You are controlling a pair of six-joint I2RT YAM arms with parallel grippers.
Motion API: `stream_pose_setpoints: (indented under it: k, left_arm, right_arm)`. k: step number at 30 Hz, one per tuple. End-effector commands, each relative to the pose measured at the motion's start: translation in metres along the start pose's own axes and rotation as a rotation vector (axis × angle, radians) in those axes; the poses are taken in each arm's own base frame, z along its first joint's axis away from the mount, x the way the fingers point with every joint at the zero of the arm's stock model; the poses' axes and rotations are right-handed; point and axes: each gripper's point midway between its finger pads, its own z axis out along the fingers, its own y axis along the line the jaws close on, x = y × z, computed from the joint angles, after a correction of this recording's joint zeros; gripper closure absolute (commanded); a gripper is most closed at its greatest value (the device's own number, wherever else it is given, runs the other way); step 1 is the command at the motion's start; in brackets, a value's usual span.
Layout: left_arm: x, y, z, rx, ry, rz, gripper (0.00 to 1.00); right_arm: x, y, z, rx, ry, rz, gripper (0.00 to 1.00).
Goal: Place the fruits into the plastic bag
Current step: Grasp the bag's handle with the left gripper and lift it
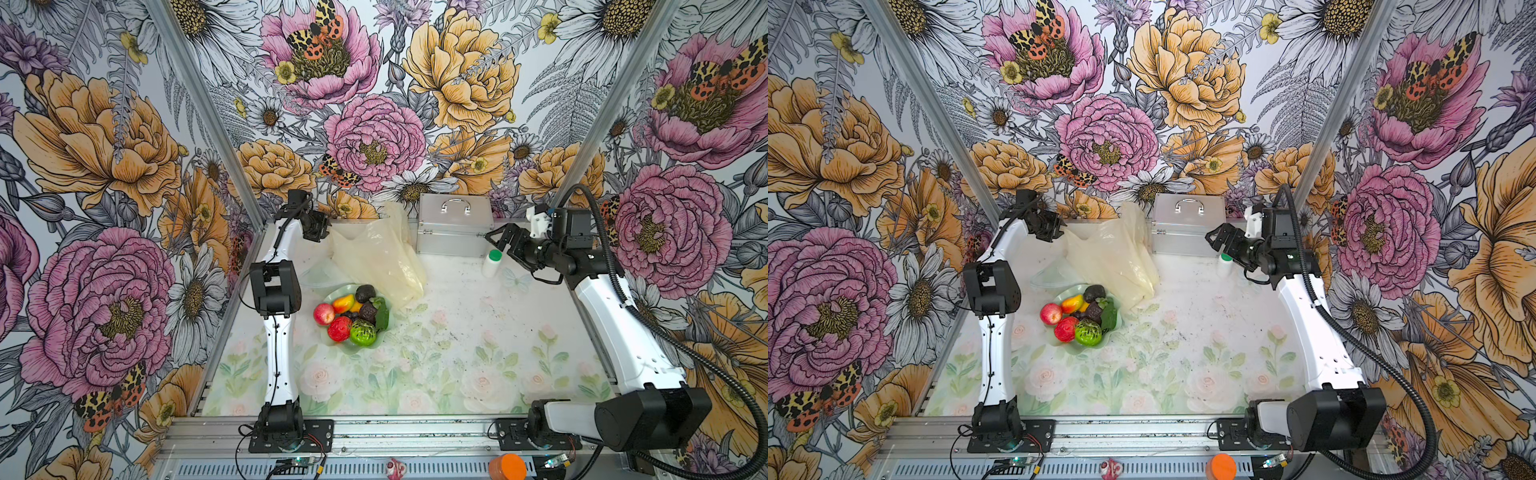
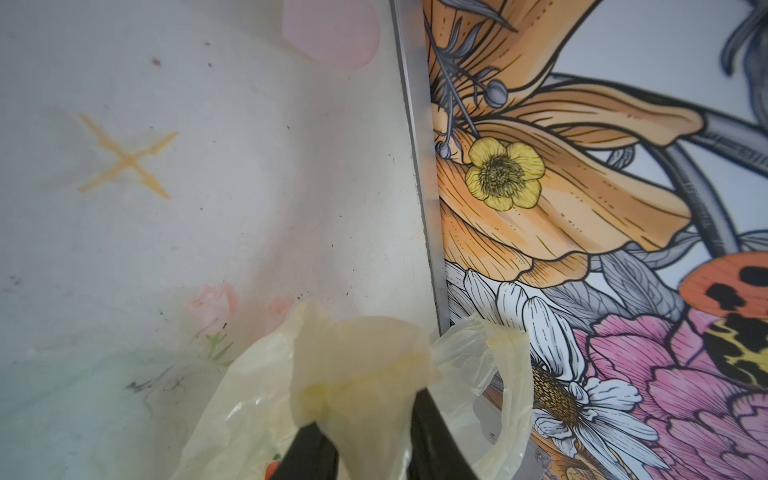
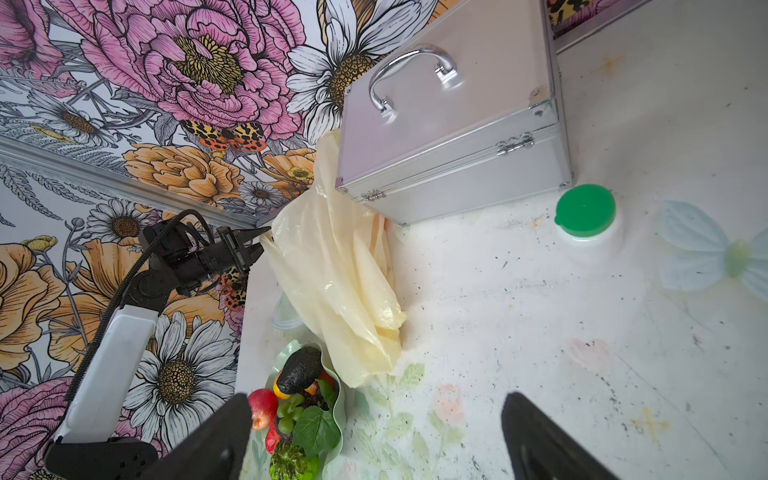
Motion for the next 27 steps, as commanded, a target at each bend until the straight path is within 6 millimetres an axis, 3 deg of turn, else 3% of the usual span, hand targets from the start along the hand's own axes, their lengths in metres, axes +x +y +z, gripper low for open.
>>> stream_pose_setpoints:
  k: [1,8,16,27]
  left_arm:
    - [0.000,-0.011,-0.008,0.030,0.004,0.011,0.80]
    - [0.003,-0.018,-0.016,0.047,0.009,0.028,1.00]
    - [0.010,-0.036,-0.027,0.088,0.017,0.065,1.00]
    - [0.023,-0.088,-0.062,0.214,0.002,0.141,1.00]
  right_arm:
    - [0.000,0.006,-0.002,-0.015,-0.010,0.002,0.04]
    - [0.003,0.006,-0.004,-0.020,-0.010,0.009,0.05]
    - [0.007,0.007,-0.008,-0.026,-0.012,0.009,0.05]
    - [0.013,0.010,-0.017,-0.038,-0.023,0.016,0.05]
